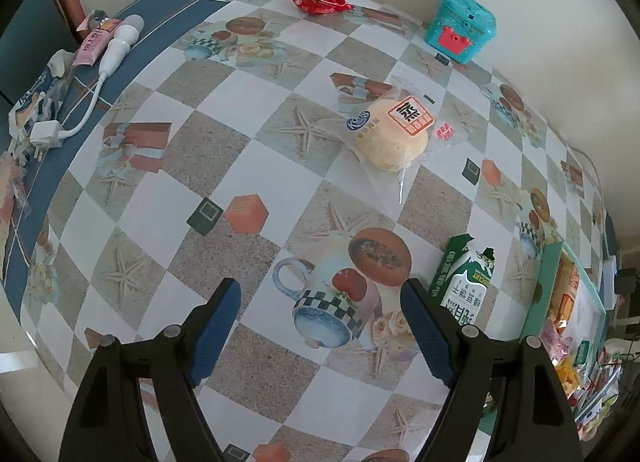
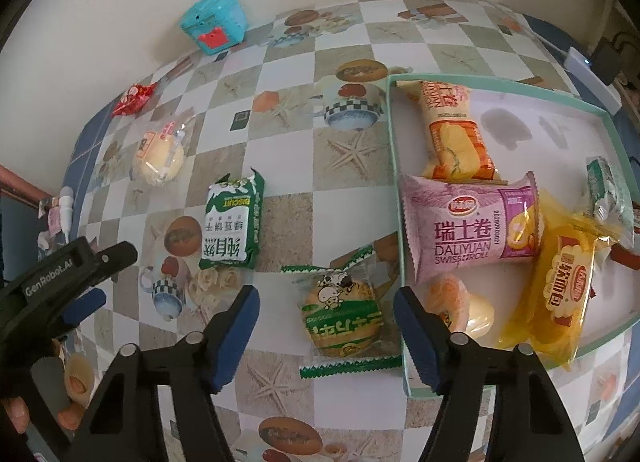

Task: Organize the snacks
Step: 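Lower the right tool to the cartoon green packet while the left tool nears the carton, then grasp the green milk carton with the left tool while the right grasps the cartoon packet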

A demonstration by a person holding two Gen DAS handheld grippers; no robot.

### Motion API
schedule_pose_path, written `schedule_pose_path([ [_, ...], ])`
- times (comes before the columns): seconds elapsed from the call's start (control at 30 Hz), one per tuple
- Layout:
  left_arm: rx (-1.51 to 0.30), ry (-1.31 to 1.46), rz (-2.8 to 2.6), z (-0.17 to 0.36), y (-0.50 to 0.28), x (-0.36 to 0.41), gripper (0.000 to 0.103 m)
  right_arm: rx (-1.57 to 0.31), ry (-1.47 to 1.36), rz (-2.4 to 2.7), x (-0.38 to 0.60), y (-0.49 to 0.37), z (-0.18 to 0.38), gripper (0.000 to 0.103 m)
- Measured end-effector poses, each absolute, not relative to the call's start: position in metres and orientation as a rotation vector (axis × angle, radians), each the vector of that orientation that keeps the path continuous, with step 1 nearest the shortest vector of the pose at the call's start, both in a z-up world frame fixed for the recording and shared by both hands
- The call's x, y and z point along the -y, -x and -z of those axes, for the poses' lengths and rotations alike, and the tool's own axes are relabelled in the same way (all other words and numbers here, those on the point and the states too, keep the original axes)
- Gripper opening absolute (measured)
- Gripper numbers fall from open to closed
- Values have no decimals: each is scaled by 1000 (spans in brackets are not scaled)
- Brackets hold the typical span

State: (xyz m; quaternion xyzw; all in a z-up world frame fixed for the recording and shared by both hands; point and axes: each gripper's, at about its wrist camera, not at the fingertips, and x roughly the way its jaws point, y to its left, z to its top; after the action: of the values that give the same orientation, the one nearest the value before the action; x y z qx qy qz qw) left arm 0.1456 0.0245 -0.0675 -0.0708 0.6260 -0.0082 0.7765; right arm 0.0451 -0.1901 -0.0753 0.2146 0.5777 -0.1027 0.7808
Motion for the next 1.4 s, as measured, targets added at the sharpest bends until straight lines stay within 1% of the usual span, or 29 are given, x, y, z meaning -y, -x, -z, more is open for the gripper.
schedule_pose_path([
  [0.07, -1354, 151, 20, 68, -146, -24, 83, -1261, -468, 216, 190, -45, 77, 67],
  [0.57, -1388, 143, 45, 77, -147, -13, 83, -1328, -421, 220, 185, -48, 96, 66],
  [0.7, -1400, 144, 74, 82, -149, -7, 83, -1329, -381, 226, 182, -51, 99, 62],
  [0.83, -1407, 141, 113, 85, -151, 4, 83, -1327, -360, 224, 177, -54, 102, 62],
  [1.07, -1416, 124, 189, 90, -154, 29, 83, -1316, -357, 206, 174, -59, 106, 57],
  [1.4, -1423, 92, 291, 104, -164, 65, 83, -1314, -398, 187, 184, -59, 107, 57],
])
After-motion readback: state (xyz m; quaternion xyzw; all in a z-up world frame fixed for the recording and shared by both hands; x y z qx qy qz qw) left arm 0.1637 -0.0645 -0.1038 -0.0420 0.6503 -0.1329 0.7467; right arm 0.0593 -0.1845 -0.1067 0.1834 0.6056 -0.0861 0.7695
